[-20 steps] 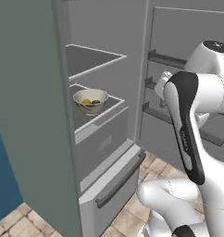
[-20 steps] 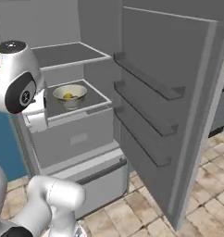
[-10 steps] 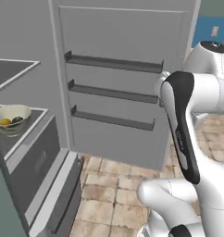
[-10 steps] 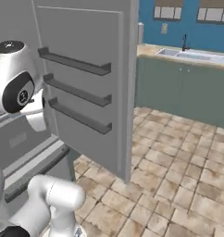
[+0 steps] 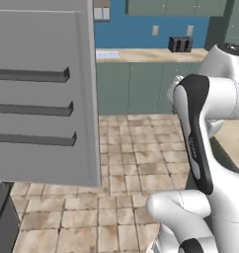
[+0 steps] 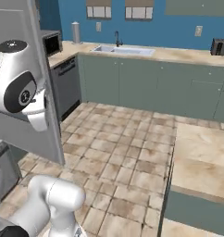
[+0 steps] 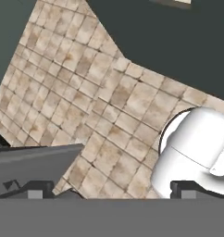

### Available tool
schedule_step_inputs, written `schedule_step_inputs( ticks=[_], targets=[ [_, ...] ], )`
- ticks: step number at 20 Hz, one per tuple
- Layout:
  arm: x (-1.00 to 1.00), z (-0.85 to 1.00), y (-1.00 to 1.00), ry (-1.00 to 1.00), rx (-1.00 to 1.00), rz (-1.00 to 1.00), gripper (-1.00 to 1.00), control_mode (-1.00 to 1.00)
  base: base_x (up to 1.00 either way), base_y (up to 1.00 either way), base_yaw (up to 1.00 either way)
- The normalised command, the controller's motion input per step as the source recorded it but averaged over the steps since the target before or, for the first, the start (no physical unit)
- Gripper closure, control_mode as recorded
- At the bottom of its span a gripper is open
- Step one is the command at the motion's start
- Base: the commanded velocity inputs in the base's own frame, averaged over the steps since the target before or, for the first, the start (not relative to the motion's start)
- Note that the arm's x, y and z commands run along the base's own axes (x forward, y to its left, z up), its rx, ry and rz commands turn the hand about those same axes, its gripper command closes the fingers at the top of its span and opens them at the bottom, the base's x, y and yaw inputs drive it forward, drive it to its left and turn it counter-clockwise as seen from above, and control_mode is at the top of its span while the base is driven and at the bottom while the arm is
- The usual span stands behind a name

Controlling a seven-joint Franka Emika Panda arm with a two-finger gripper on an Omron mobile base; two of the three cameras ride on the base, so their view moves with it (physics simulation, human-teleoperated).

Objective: Place the bowl with the lemon and squash on the second highest shelf of the fridge. Place the bowl with the steaks on the top shelf of the fridge.

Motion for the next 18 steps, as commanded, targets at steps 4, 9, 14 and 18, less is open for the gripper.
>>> schedule_step_inputs(
  ticks=[4,9,14,18],
  targets=[
    [0.00,0.00,0.00,0.00,0.00,0.00,-1.00,1.00,0.89,-0.95,-0.20],
    [0.00,0.00,0.00,0.00,0.00,0.00,-1.00,1.00,1.00,-0.45,-0.13],
    [0.00,0.00,0.00,0.00,0.00,0.00,-1.00,1.00,1.00,-0.22,-0.09],
    [0.00,0.00,0.00,0.00,0.00,0.00,-1.00,1.00,1.00,0.00,-0.05]
  ],
)
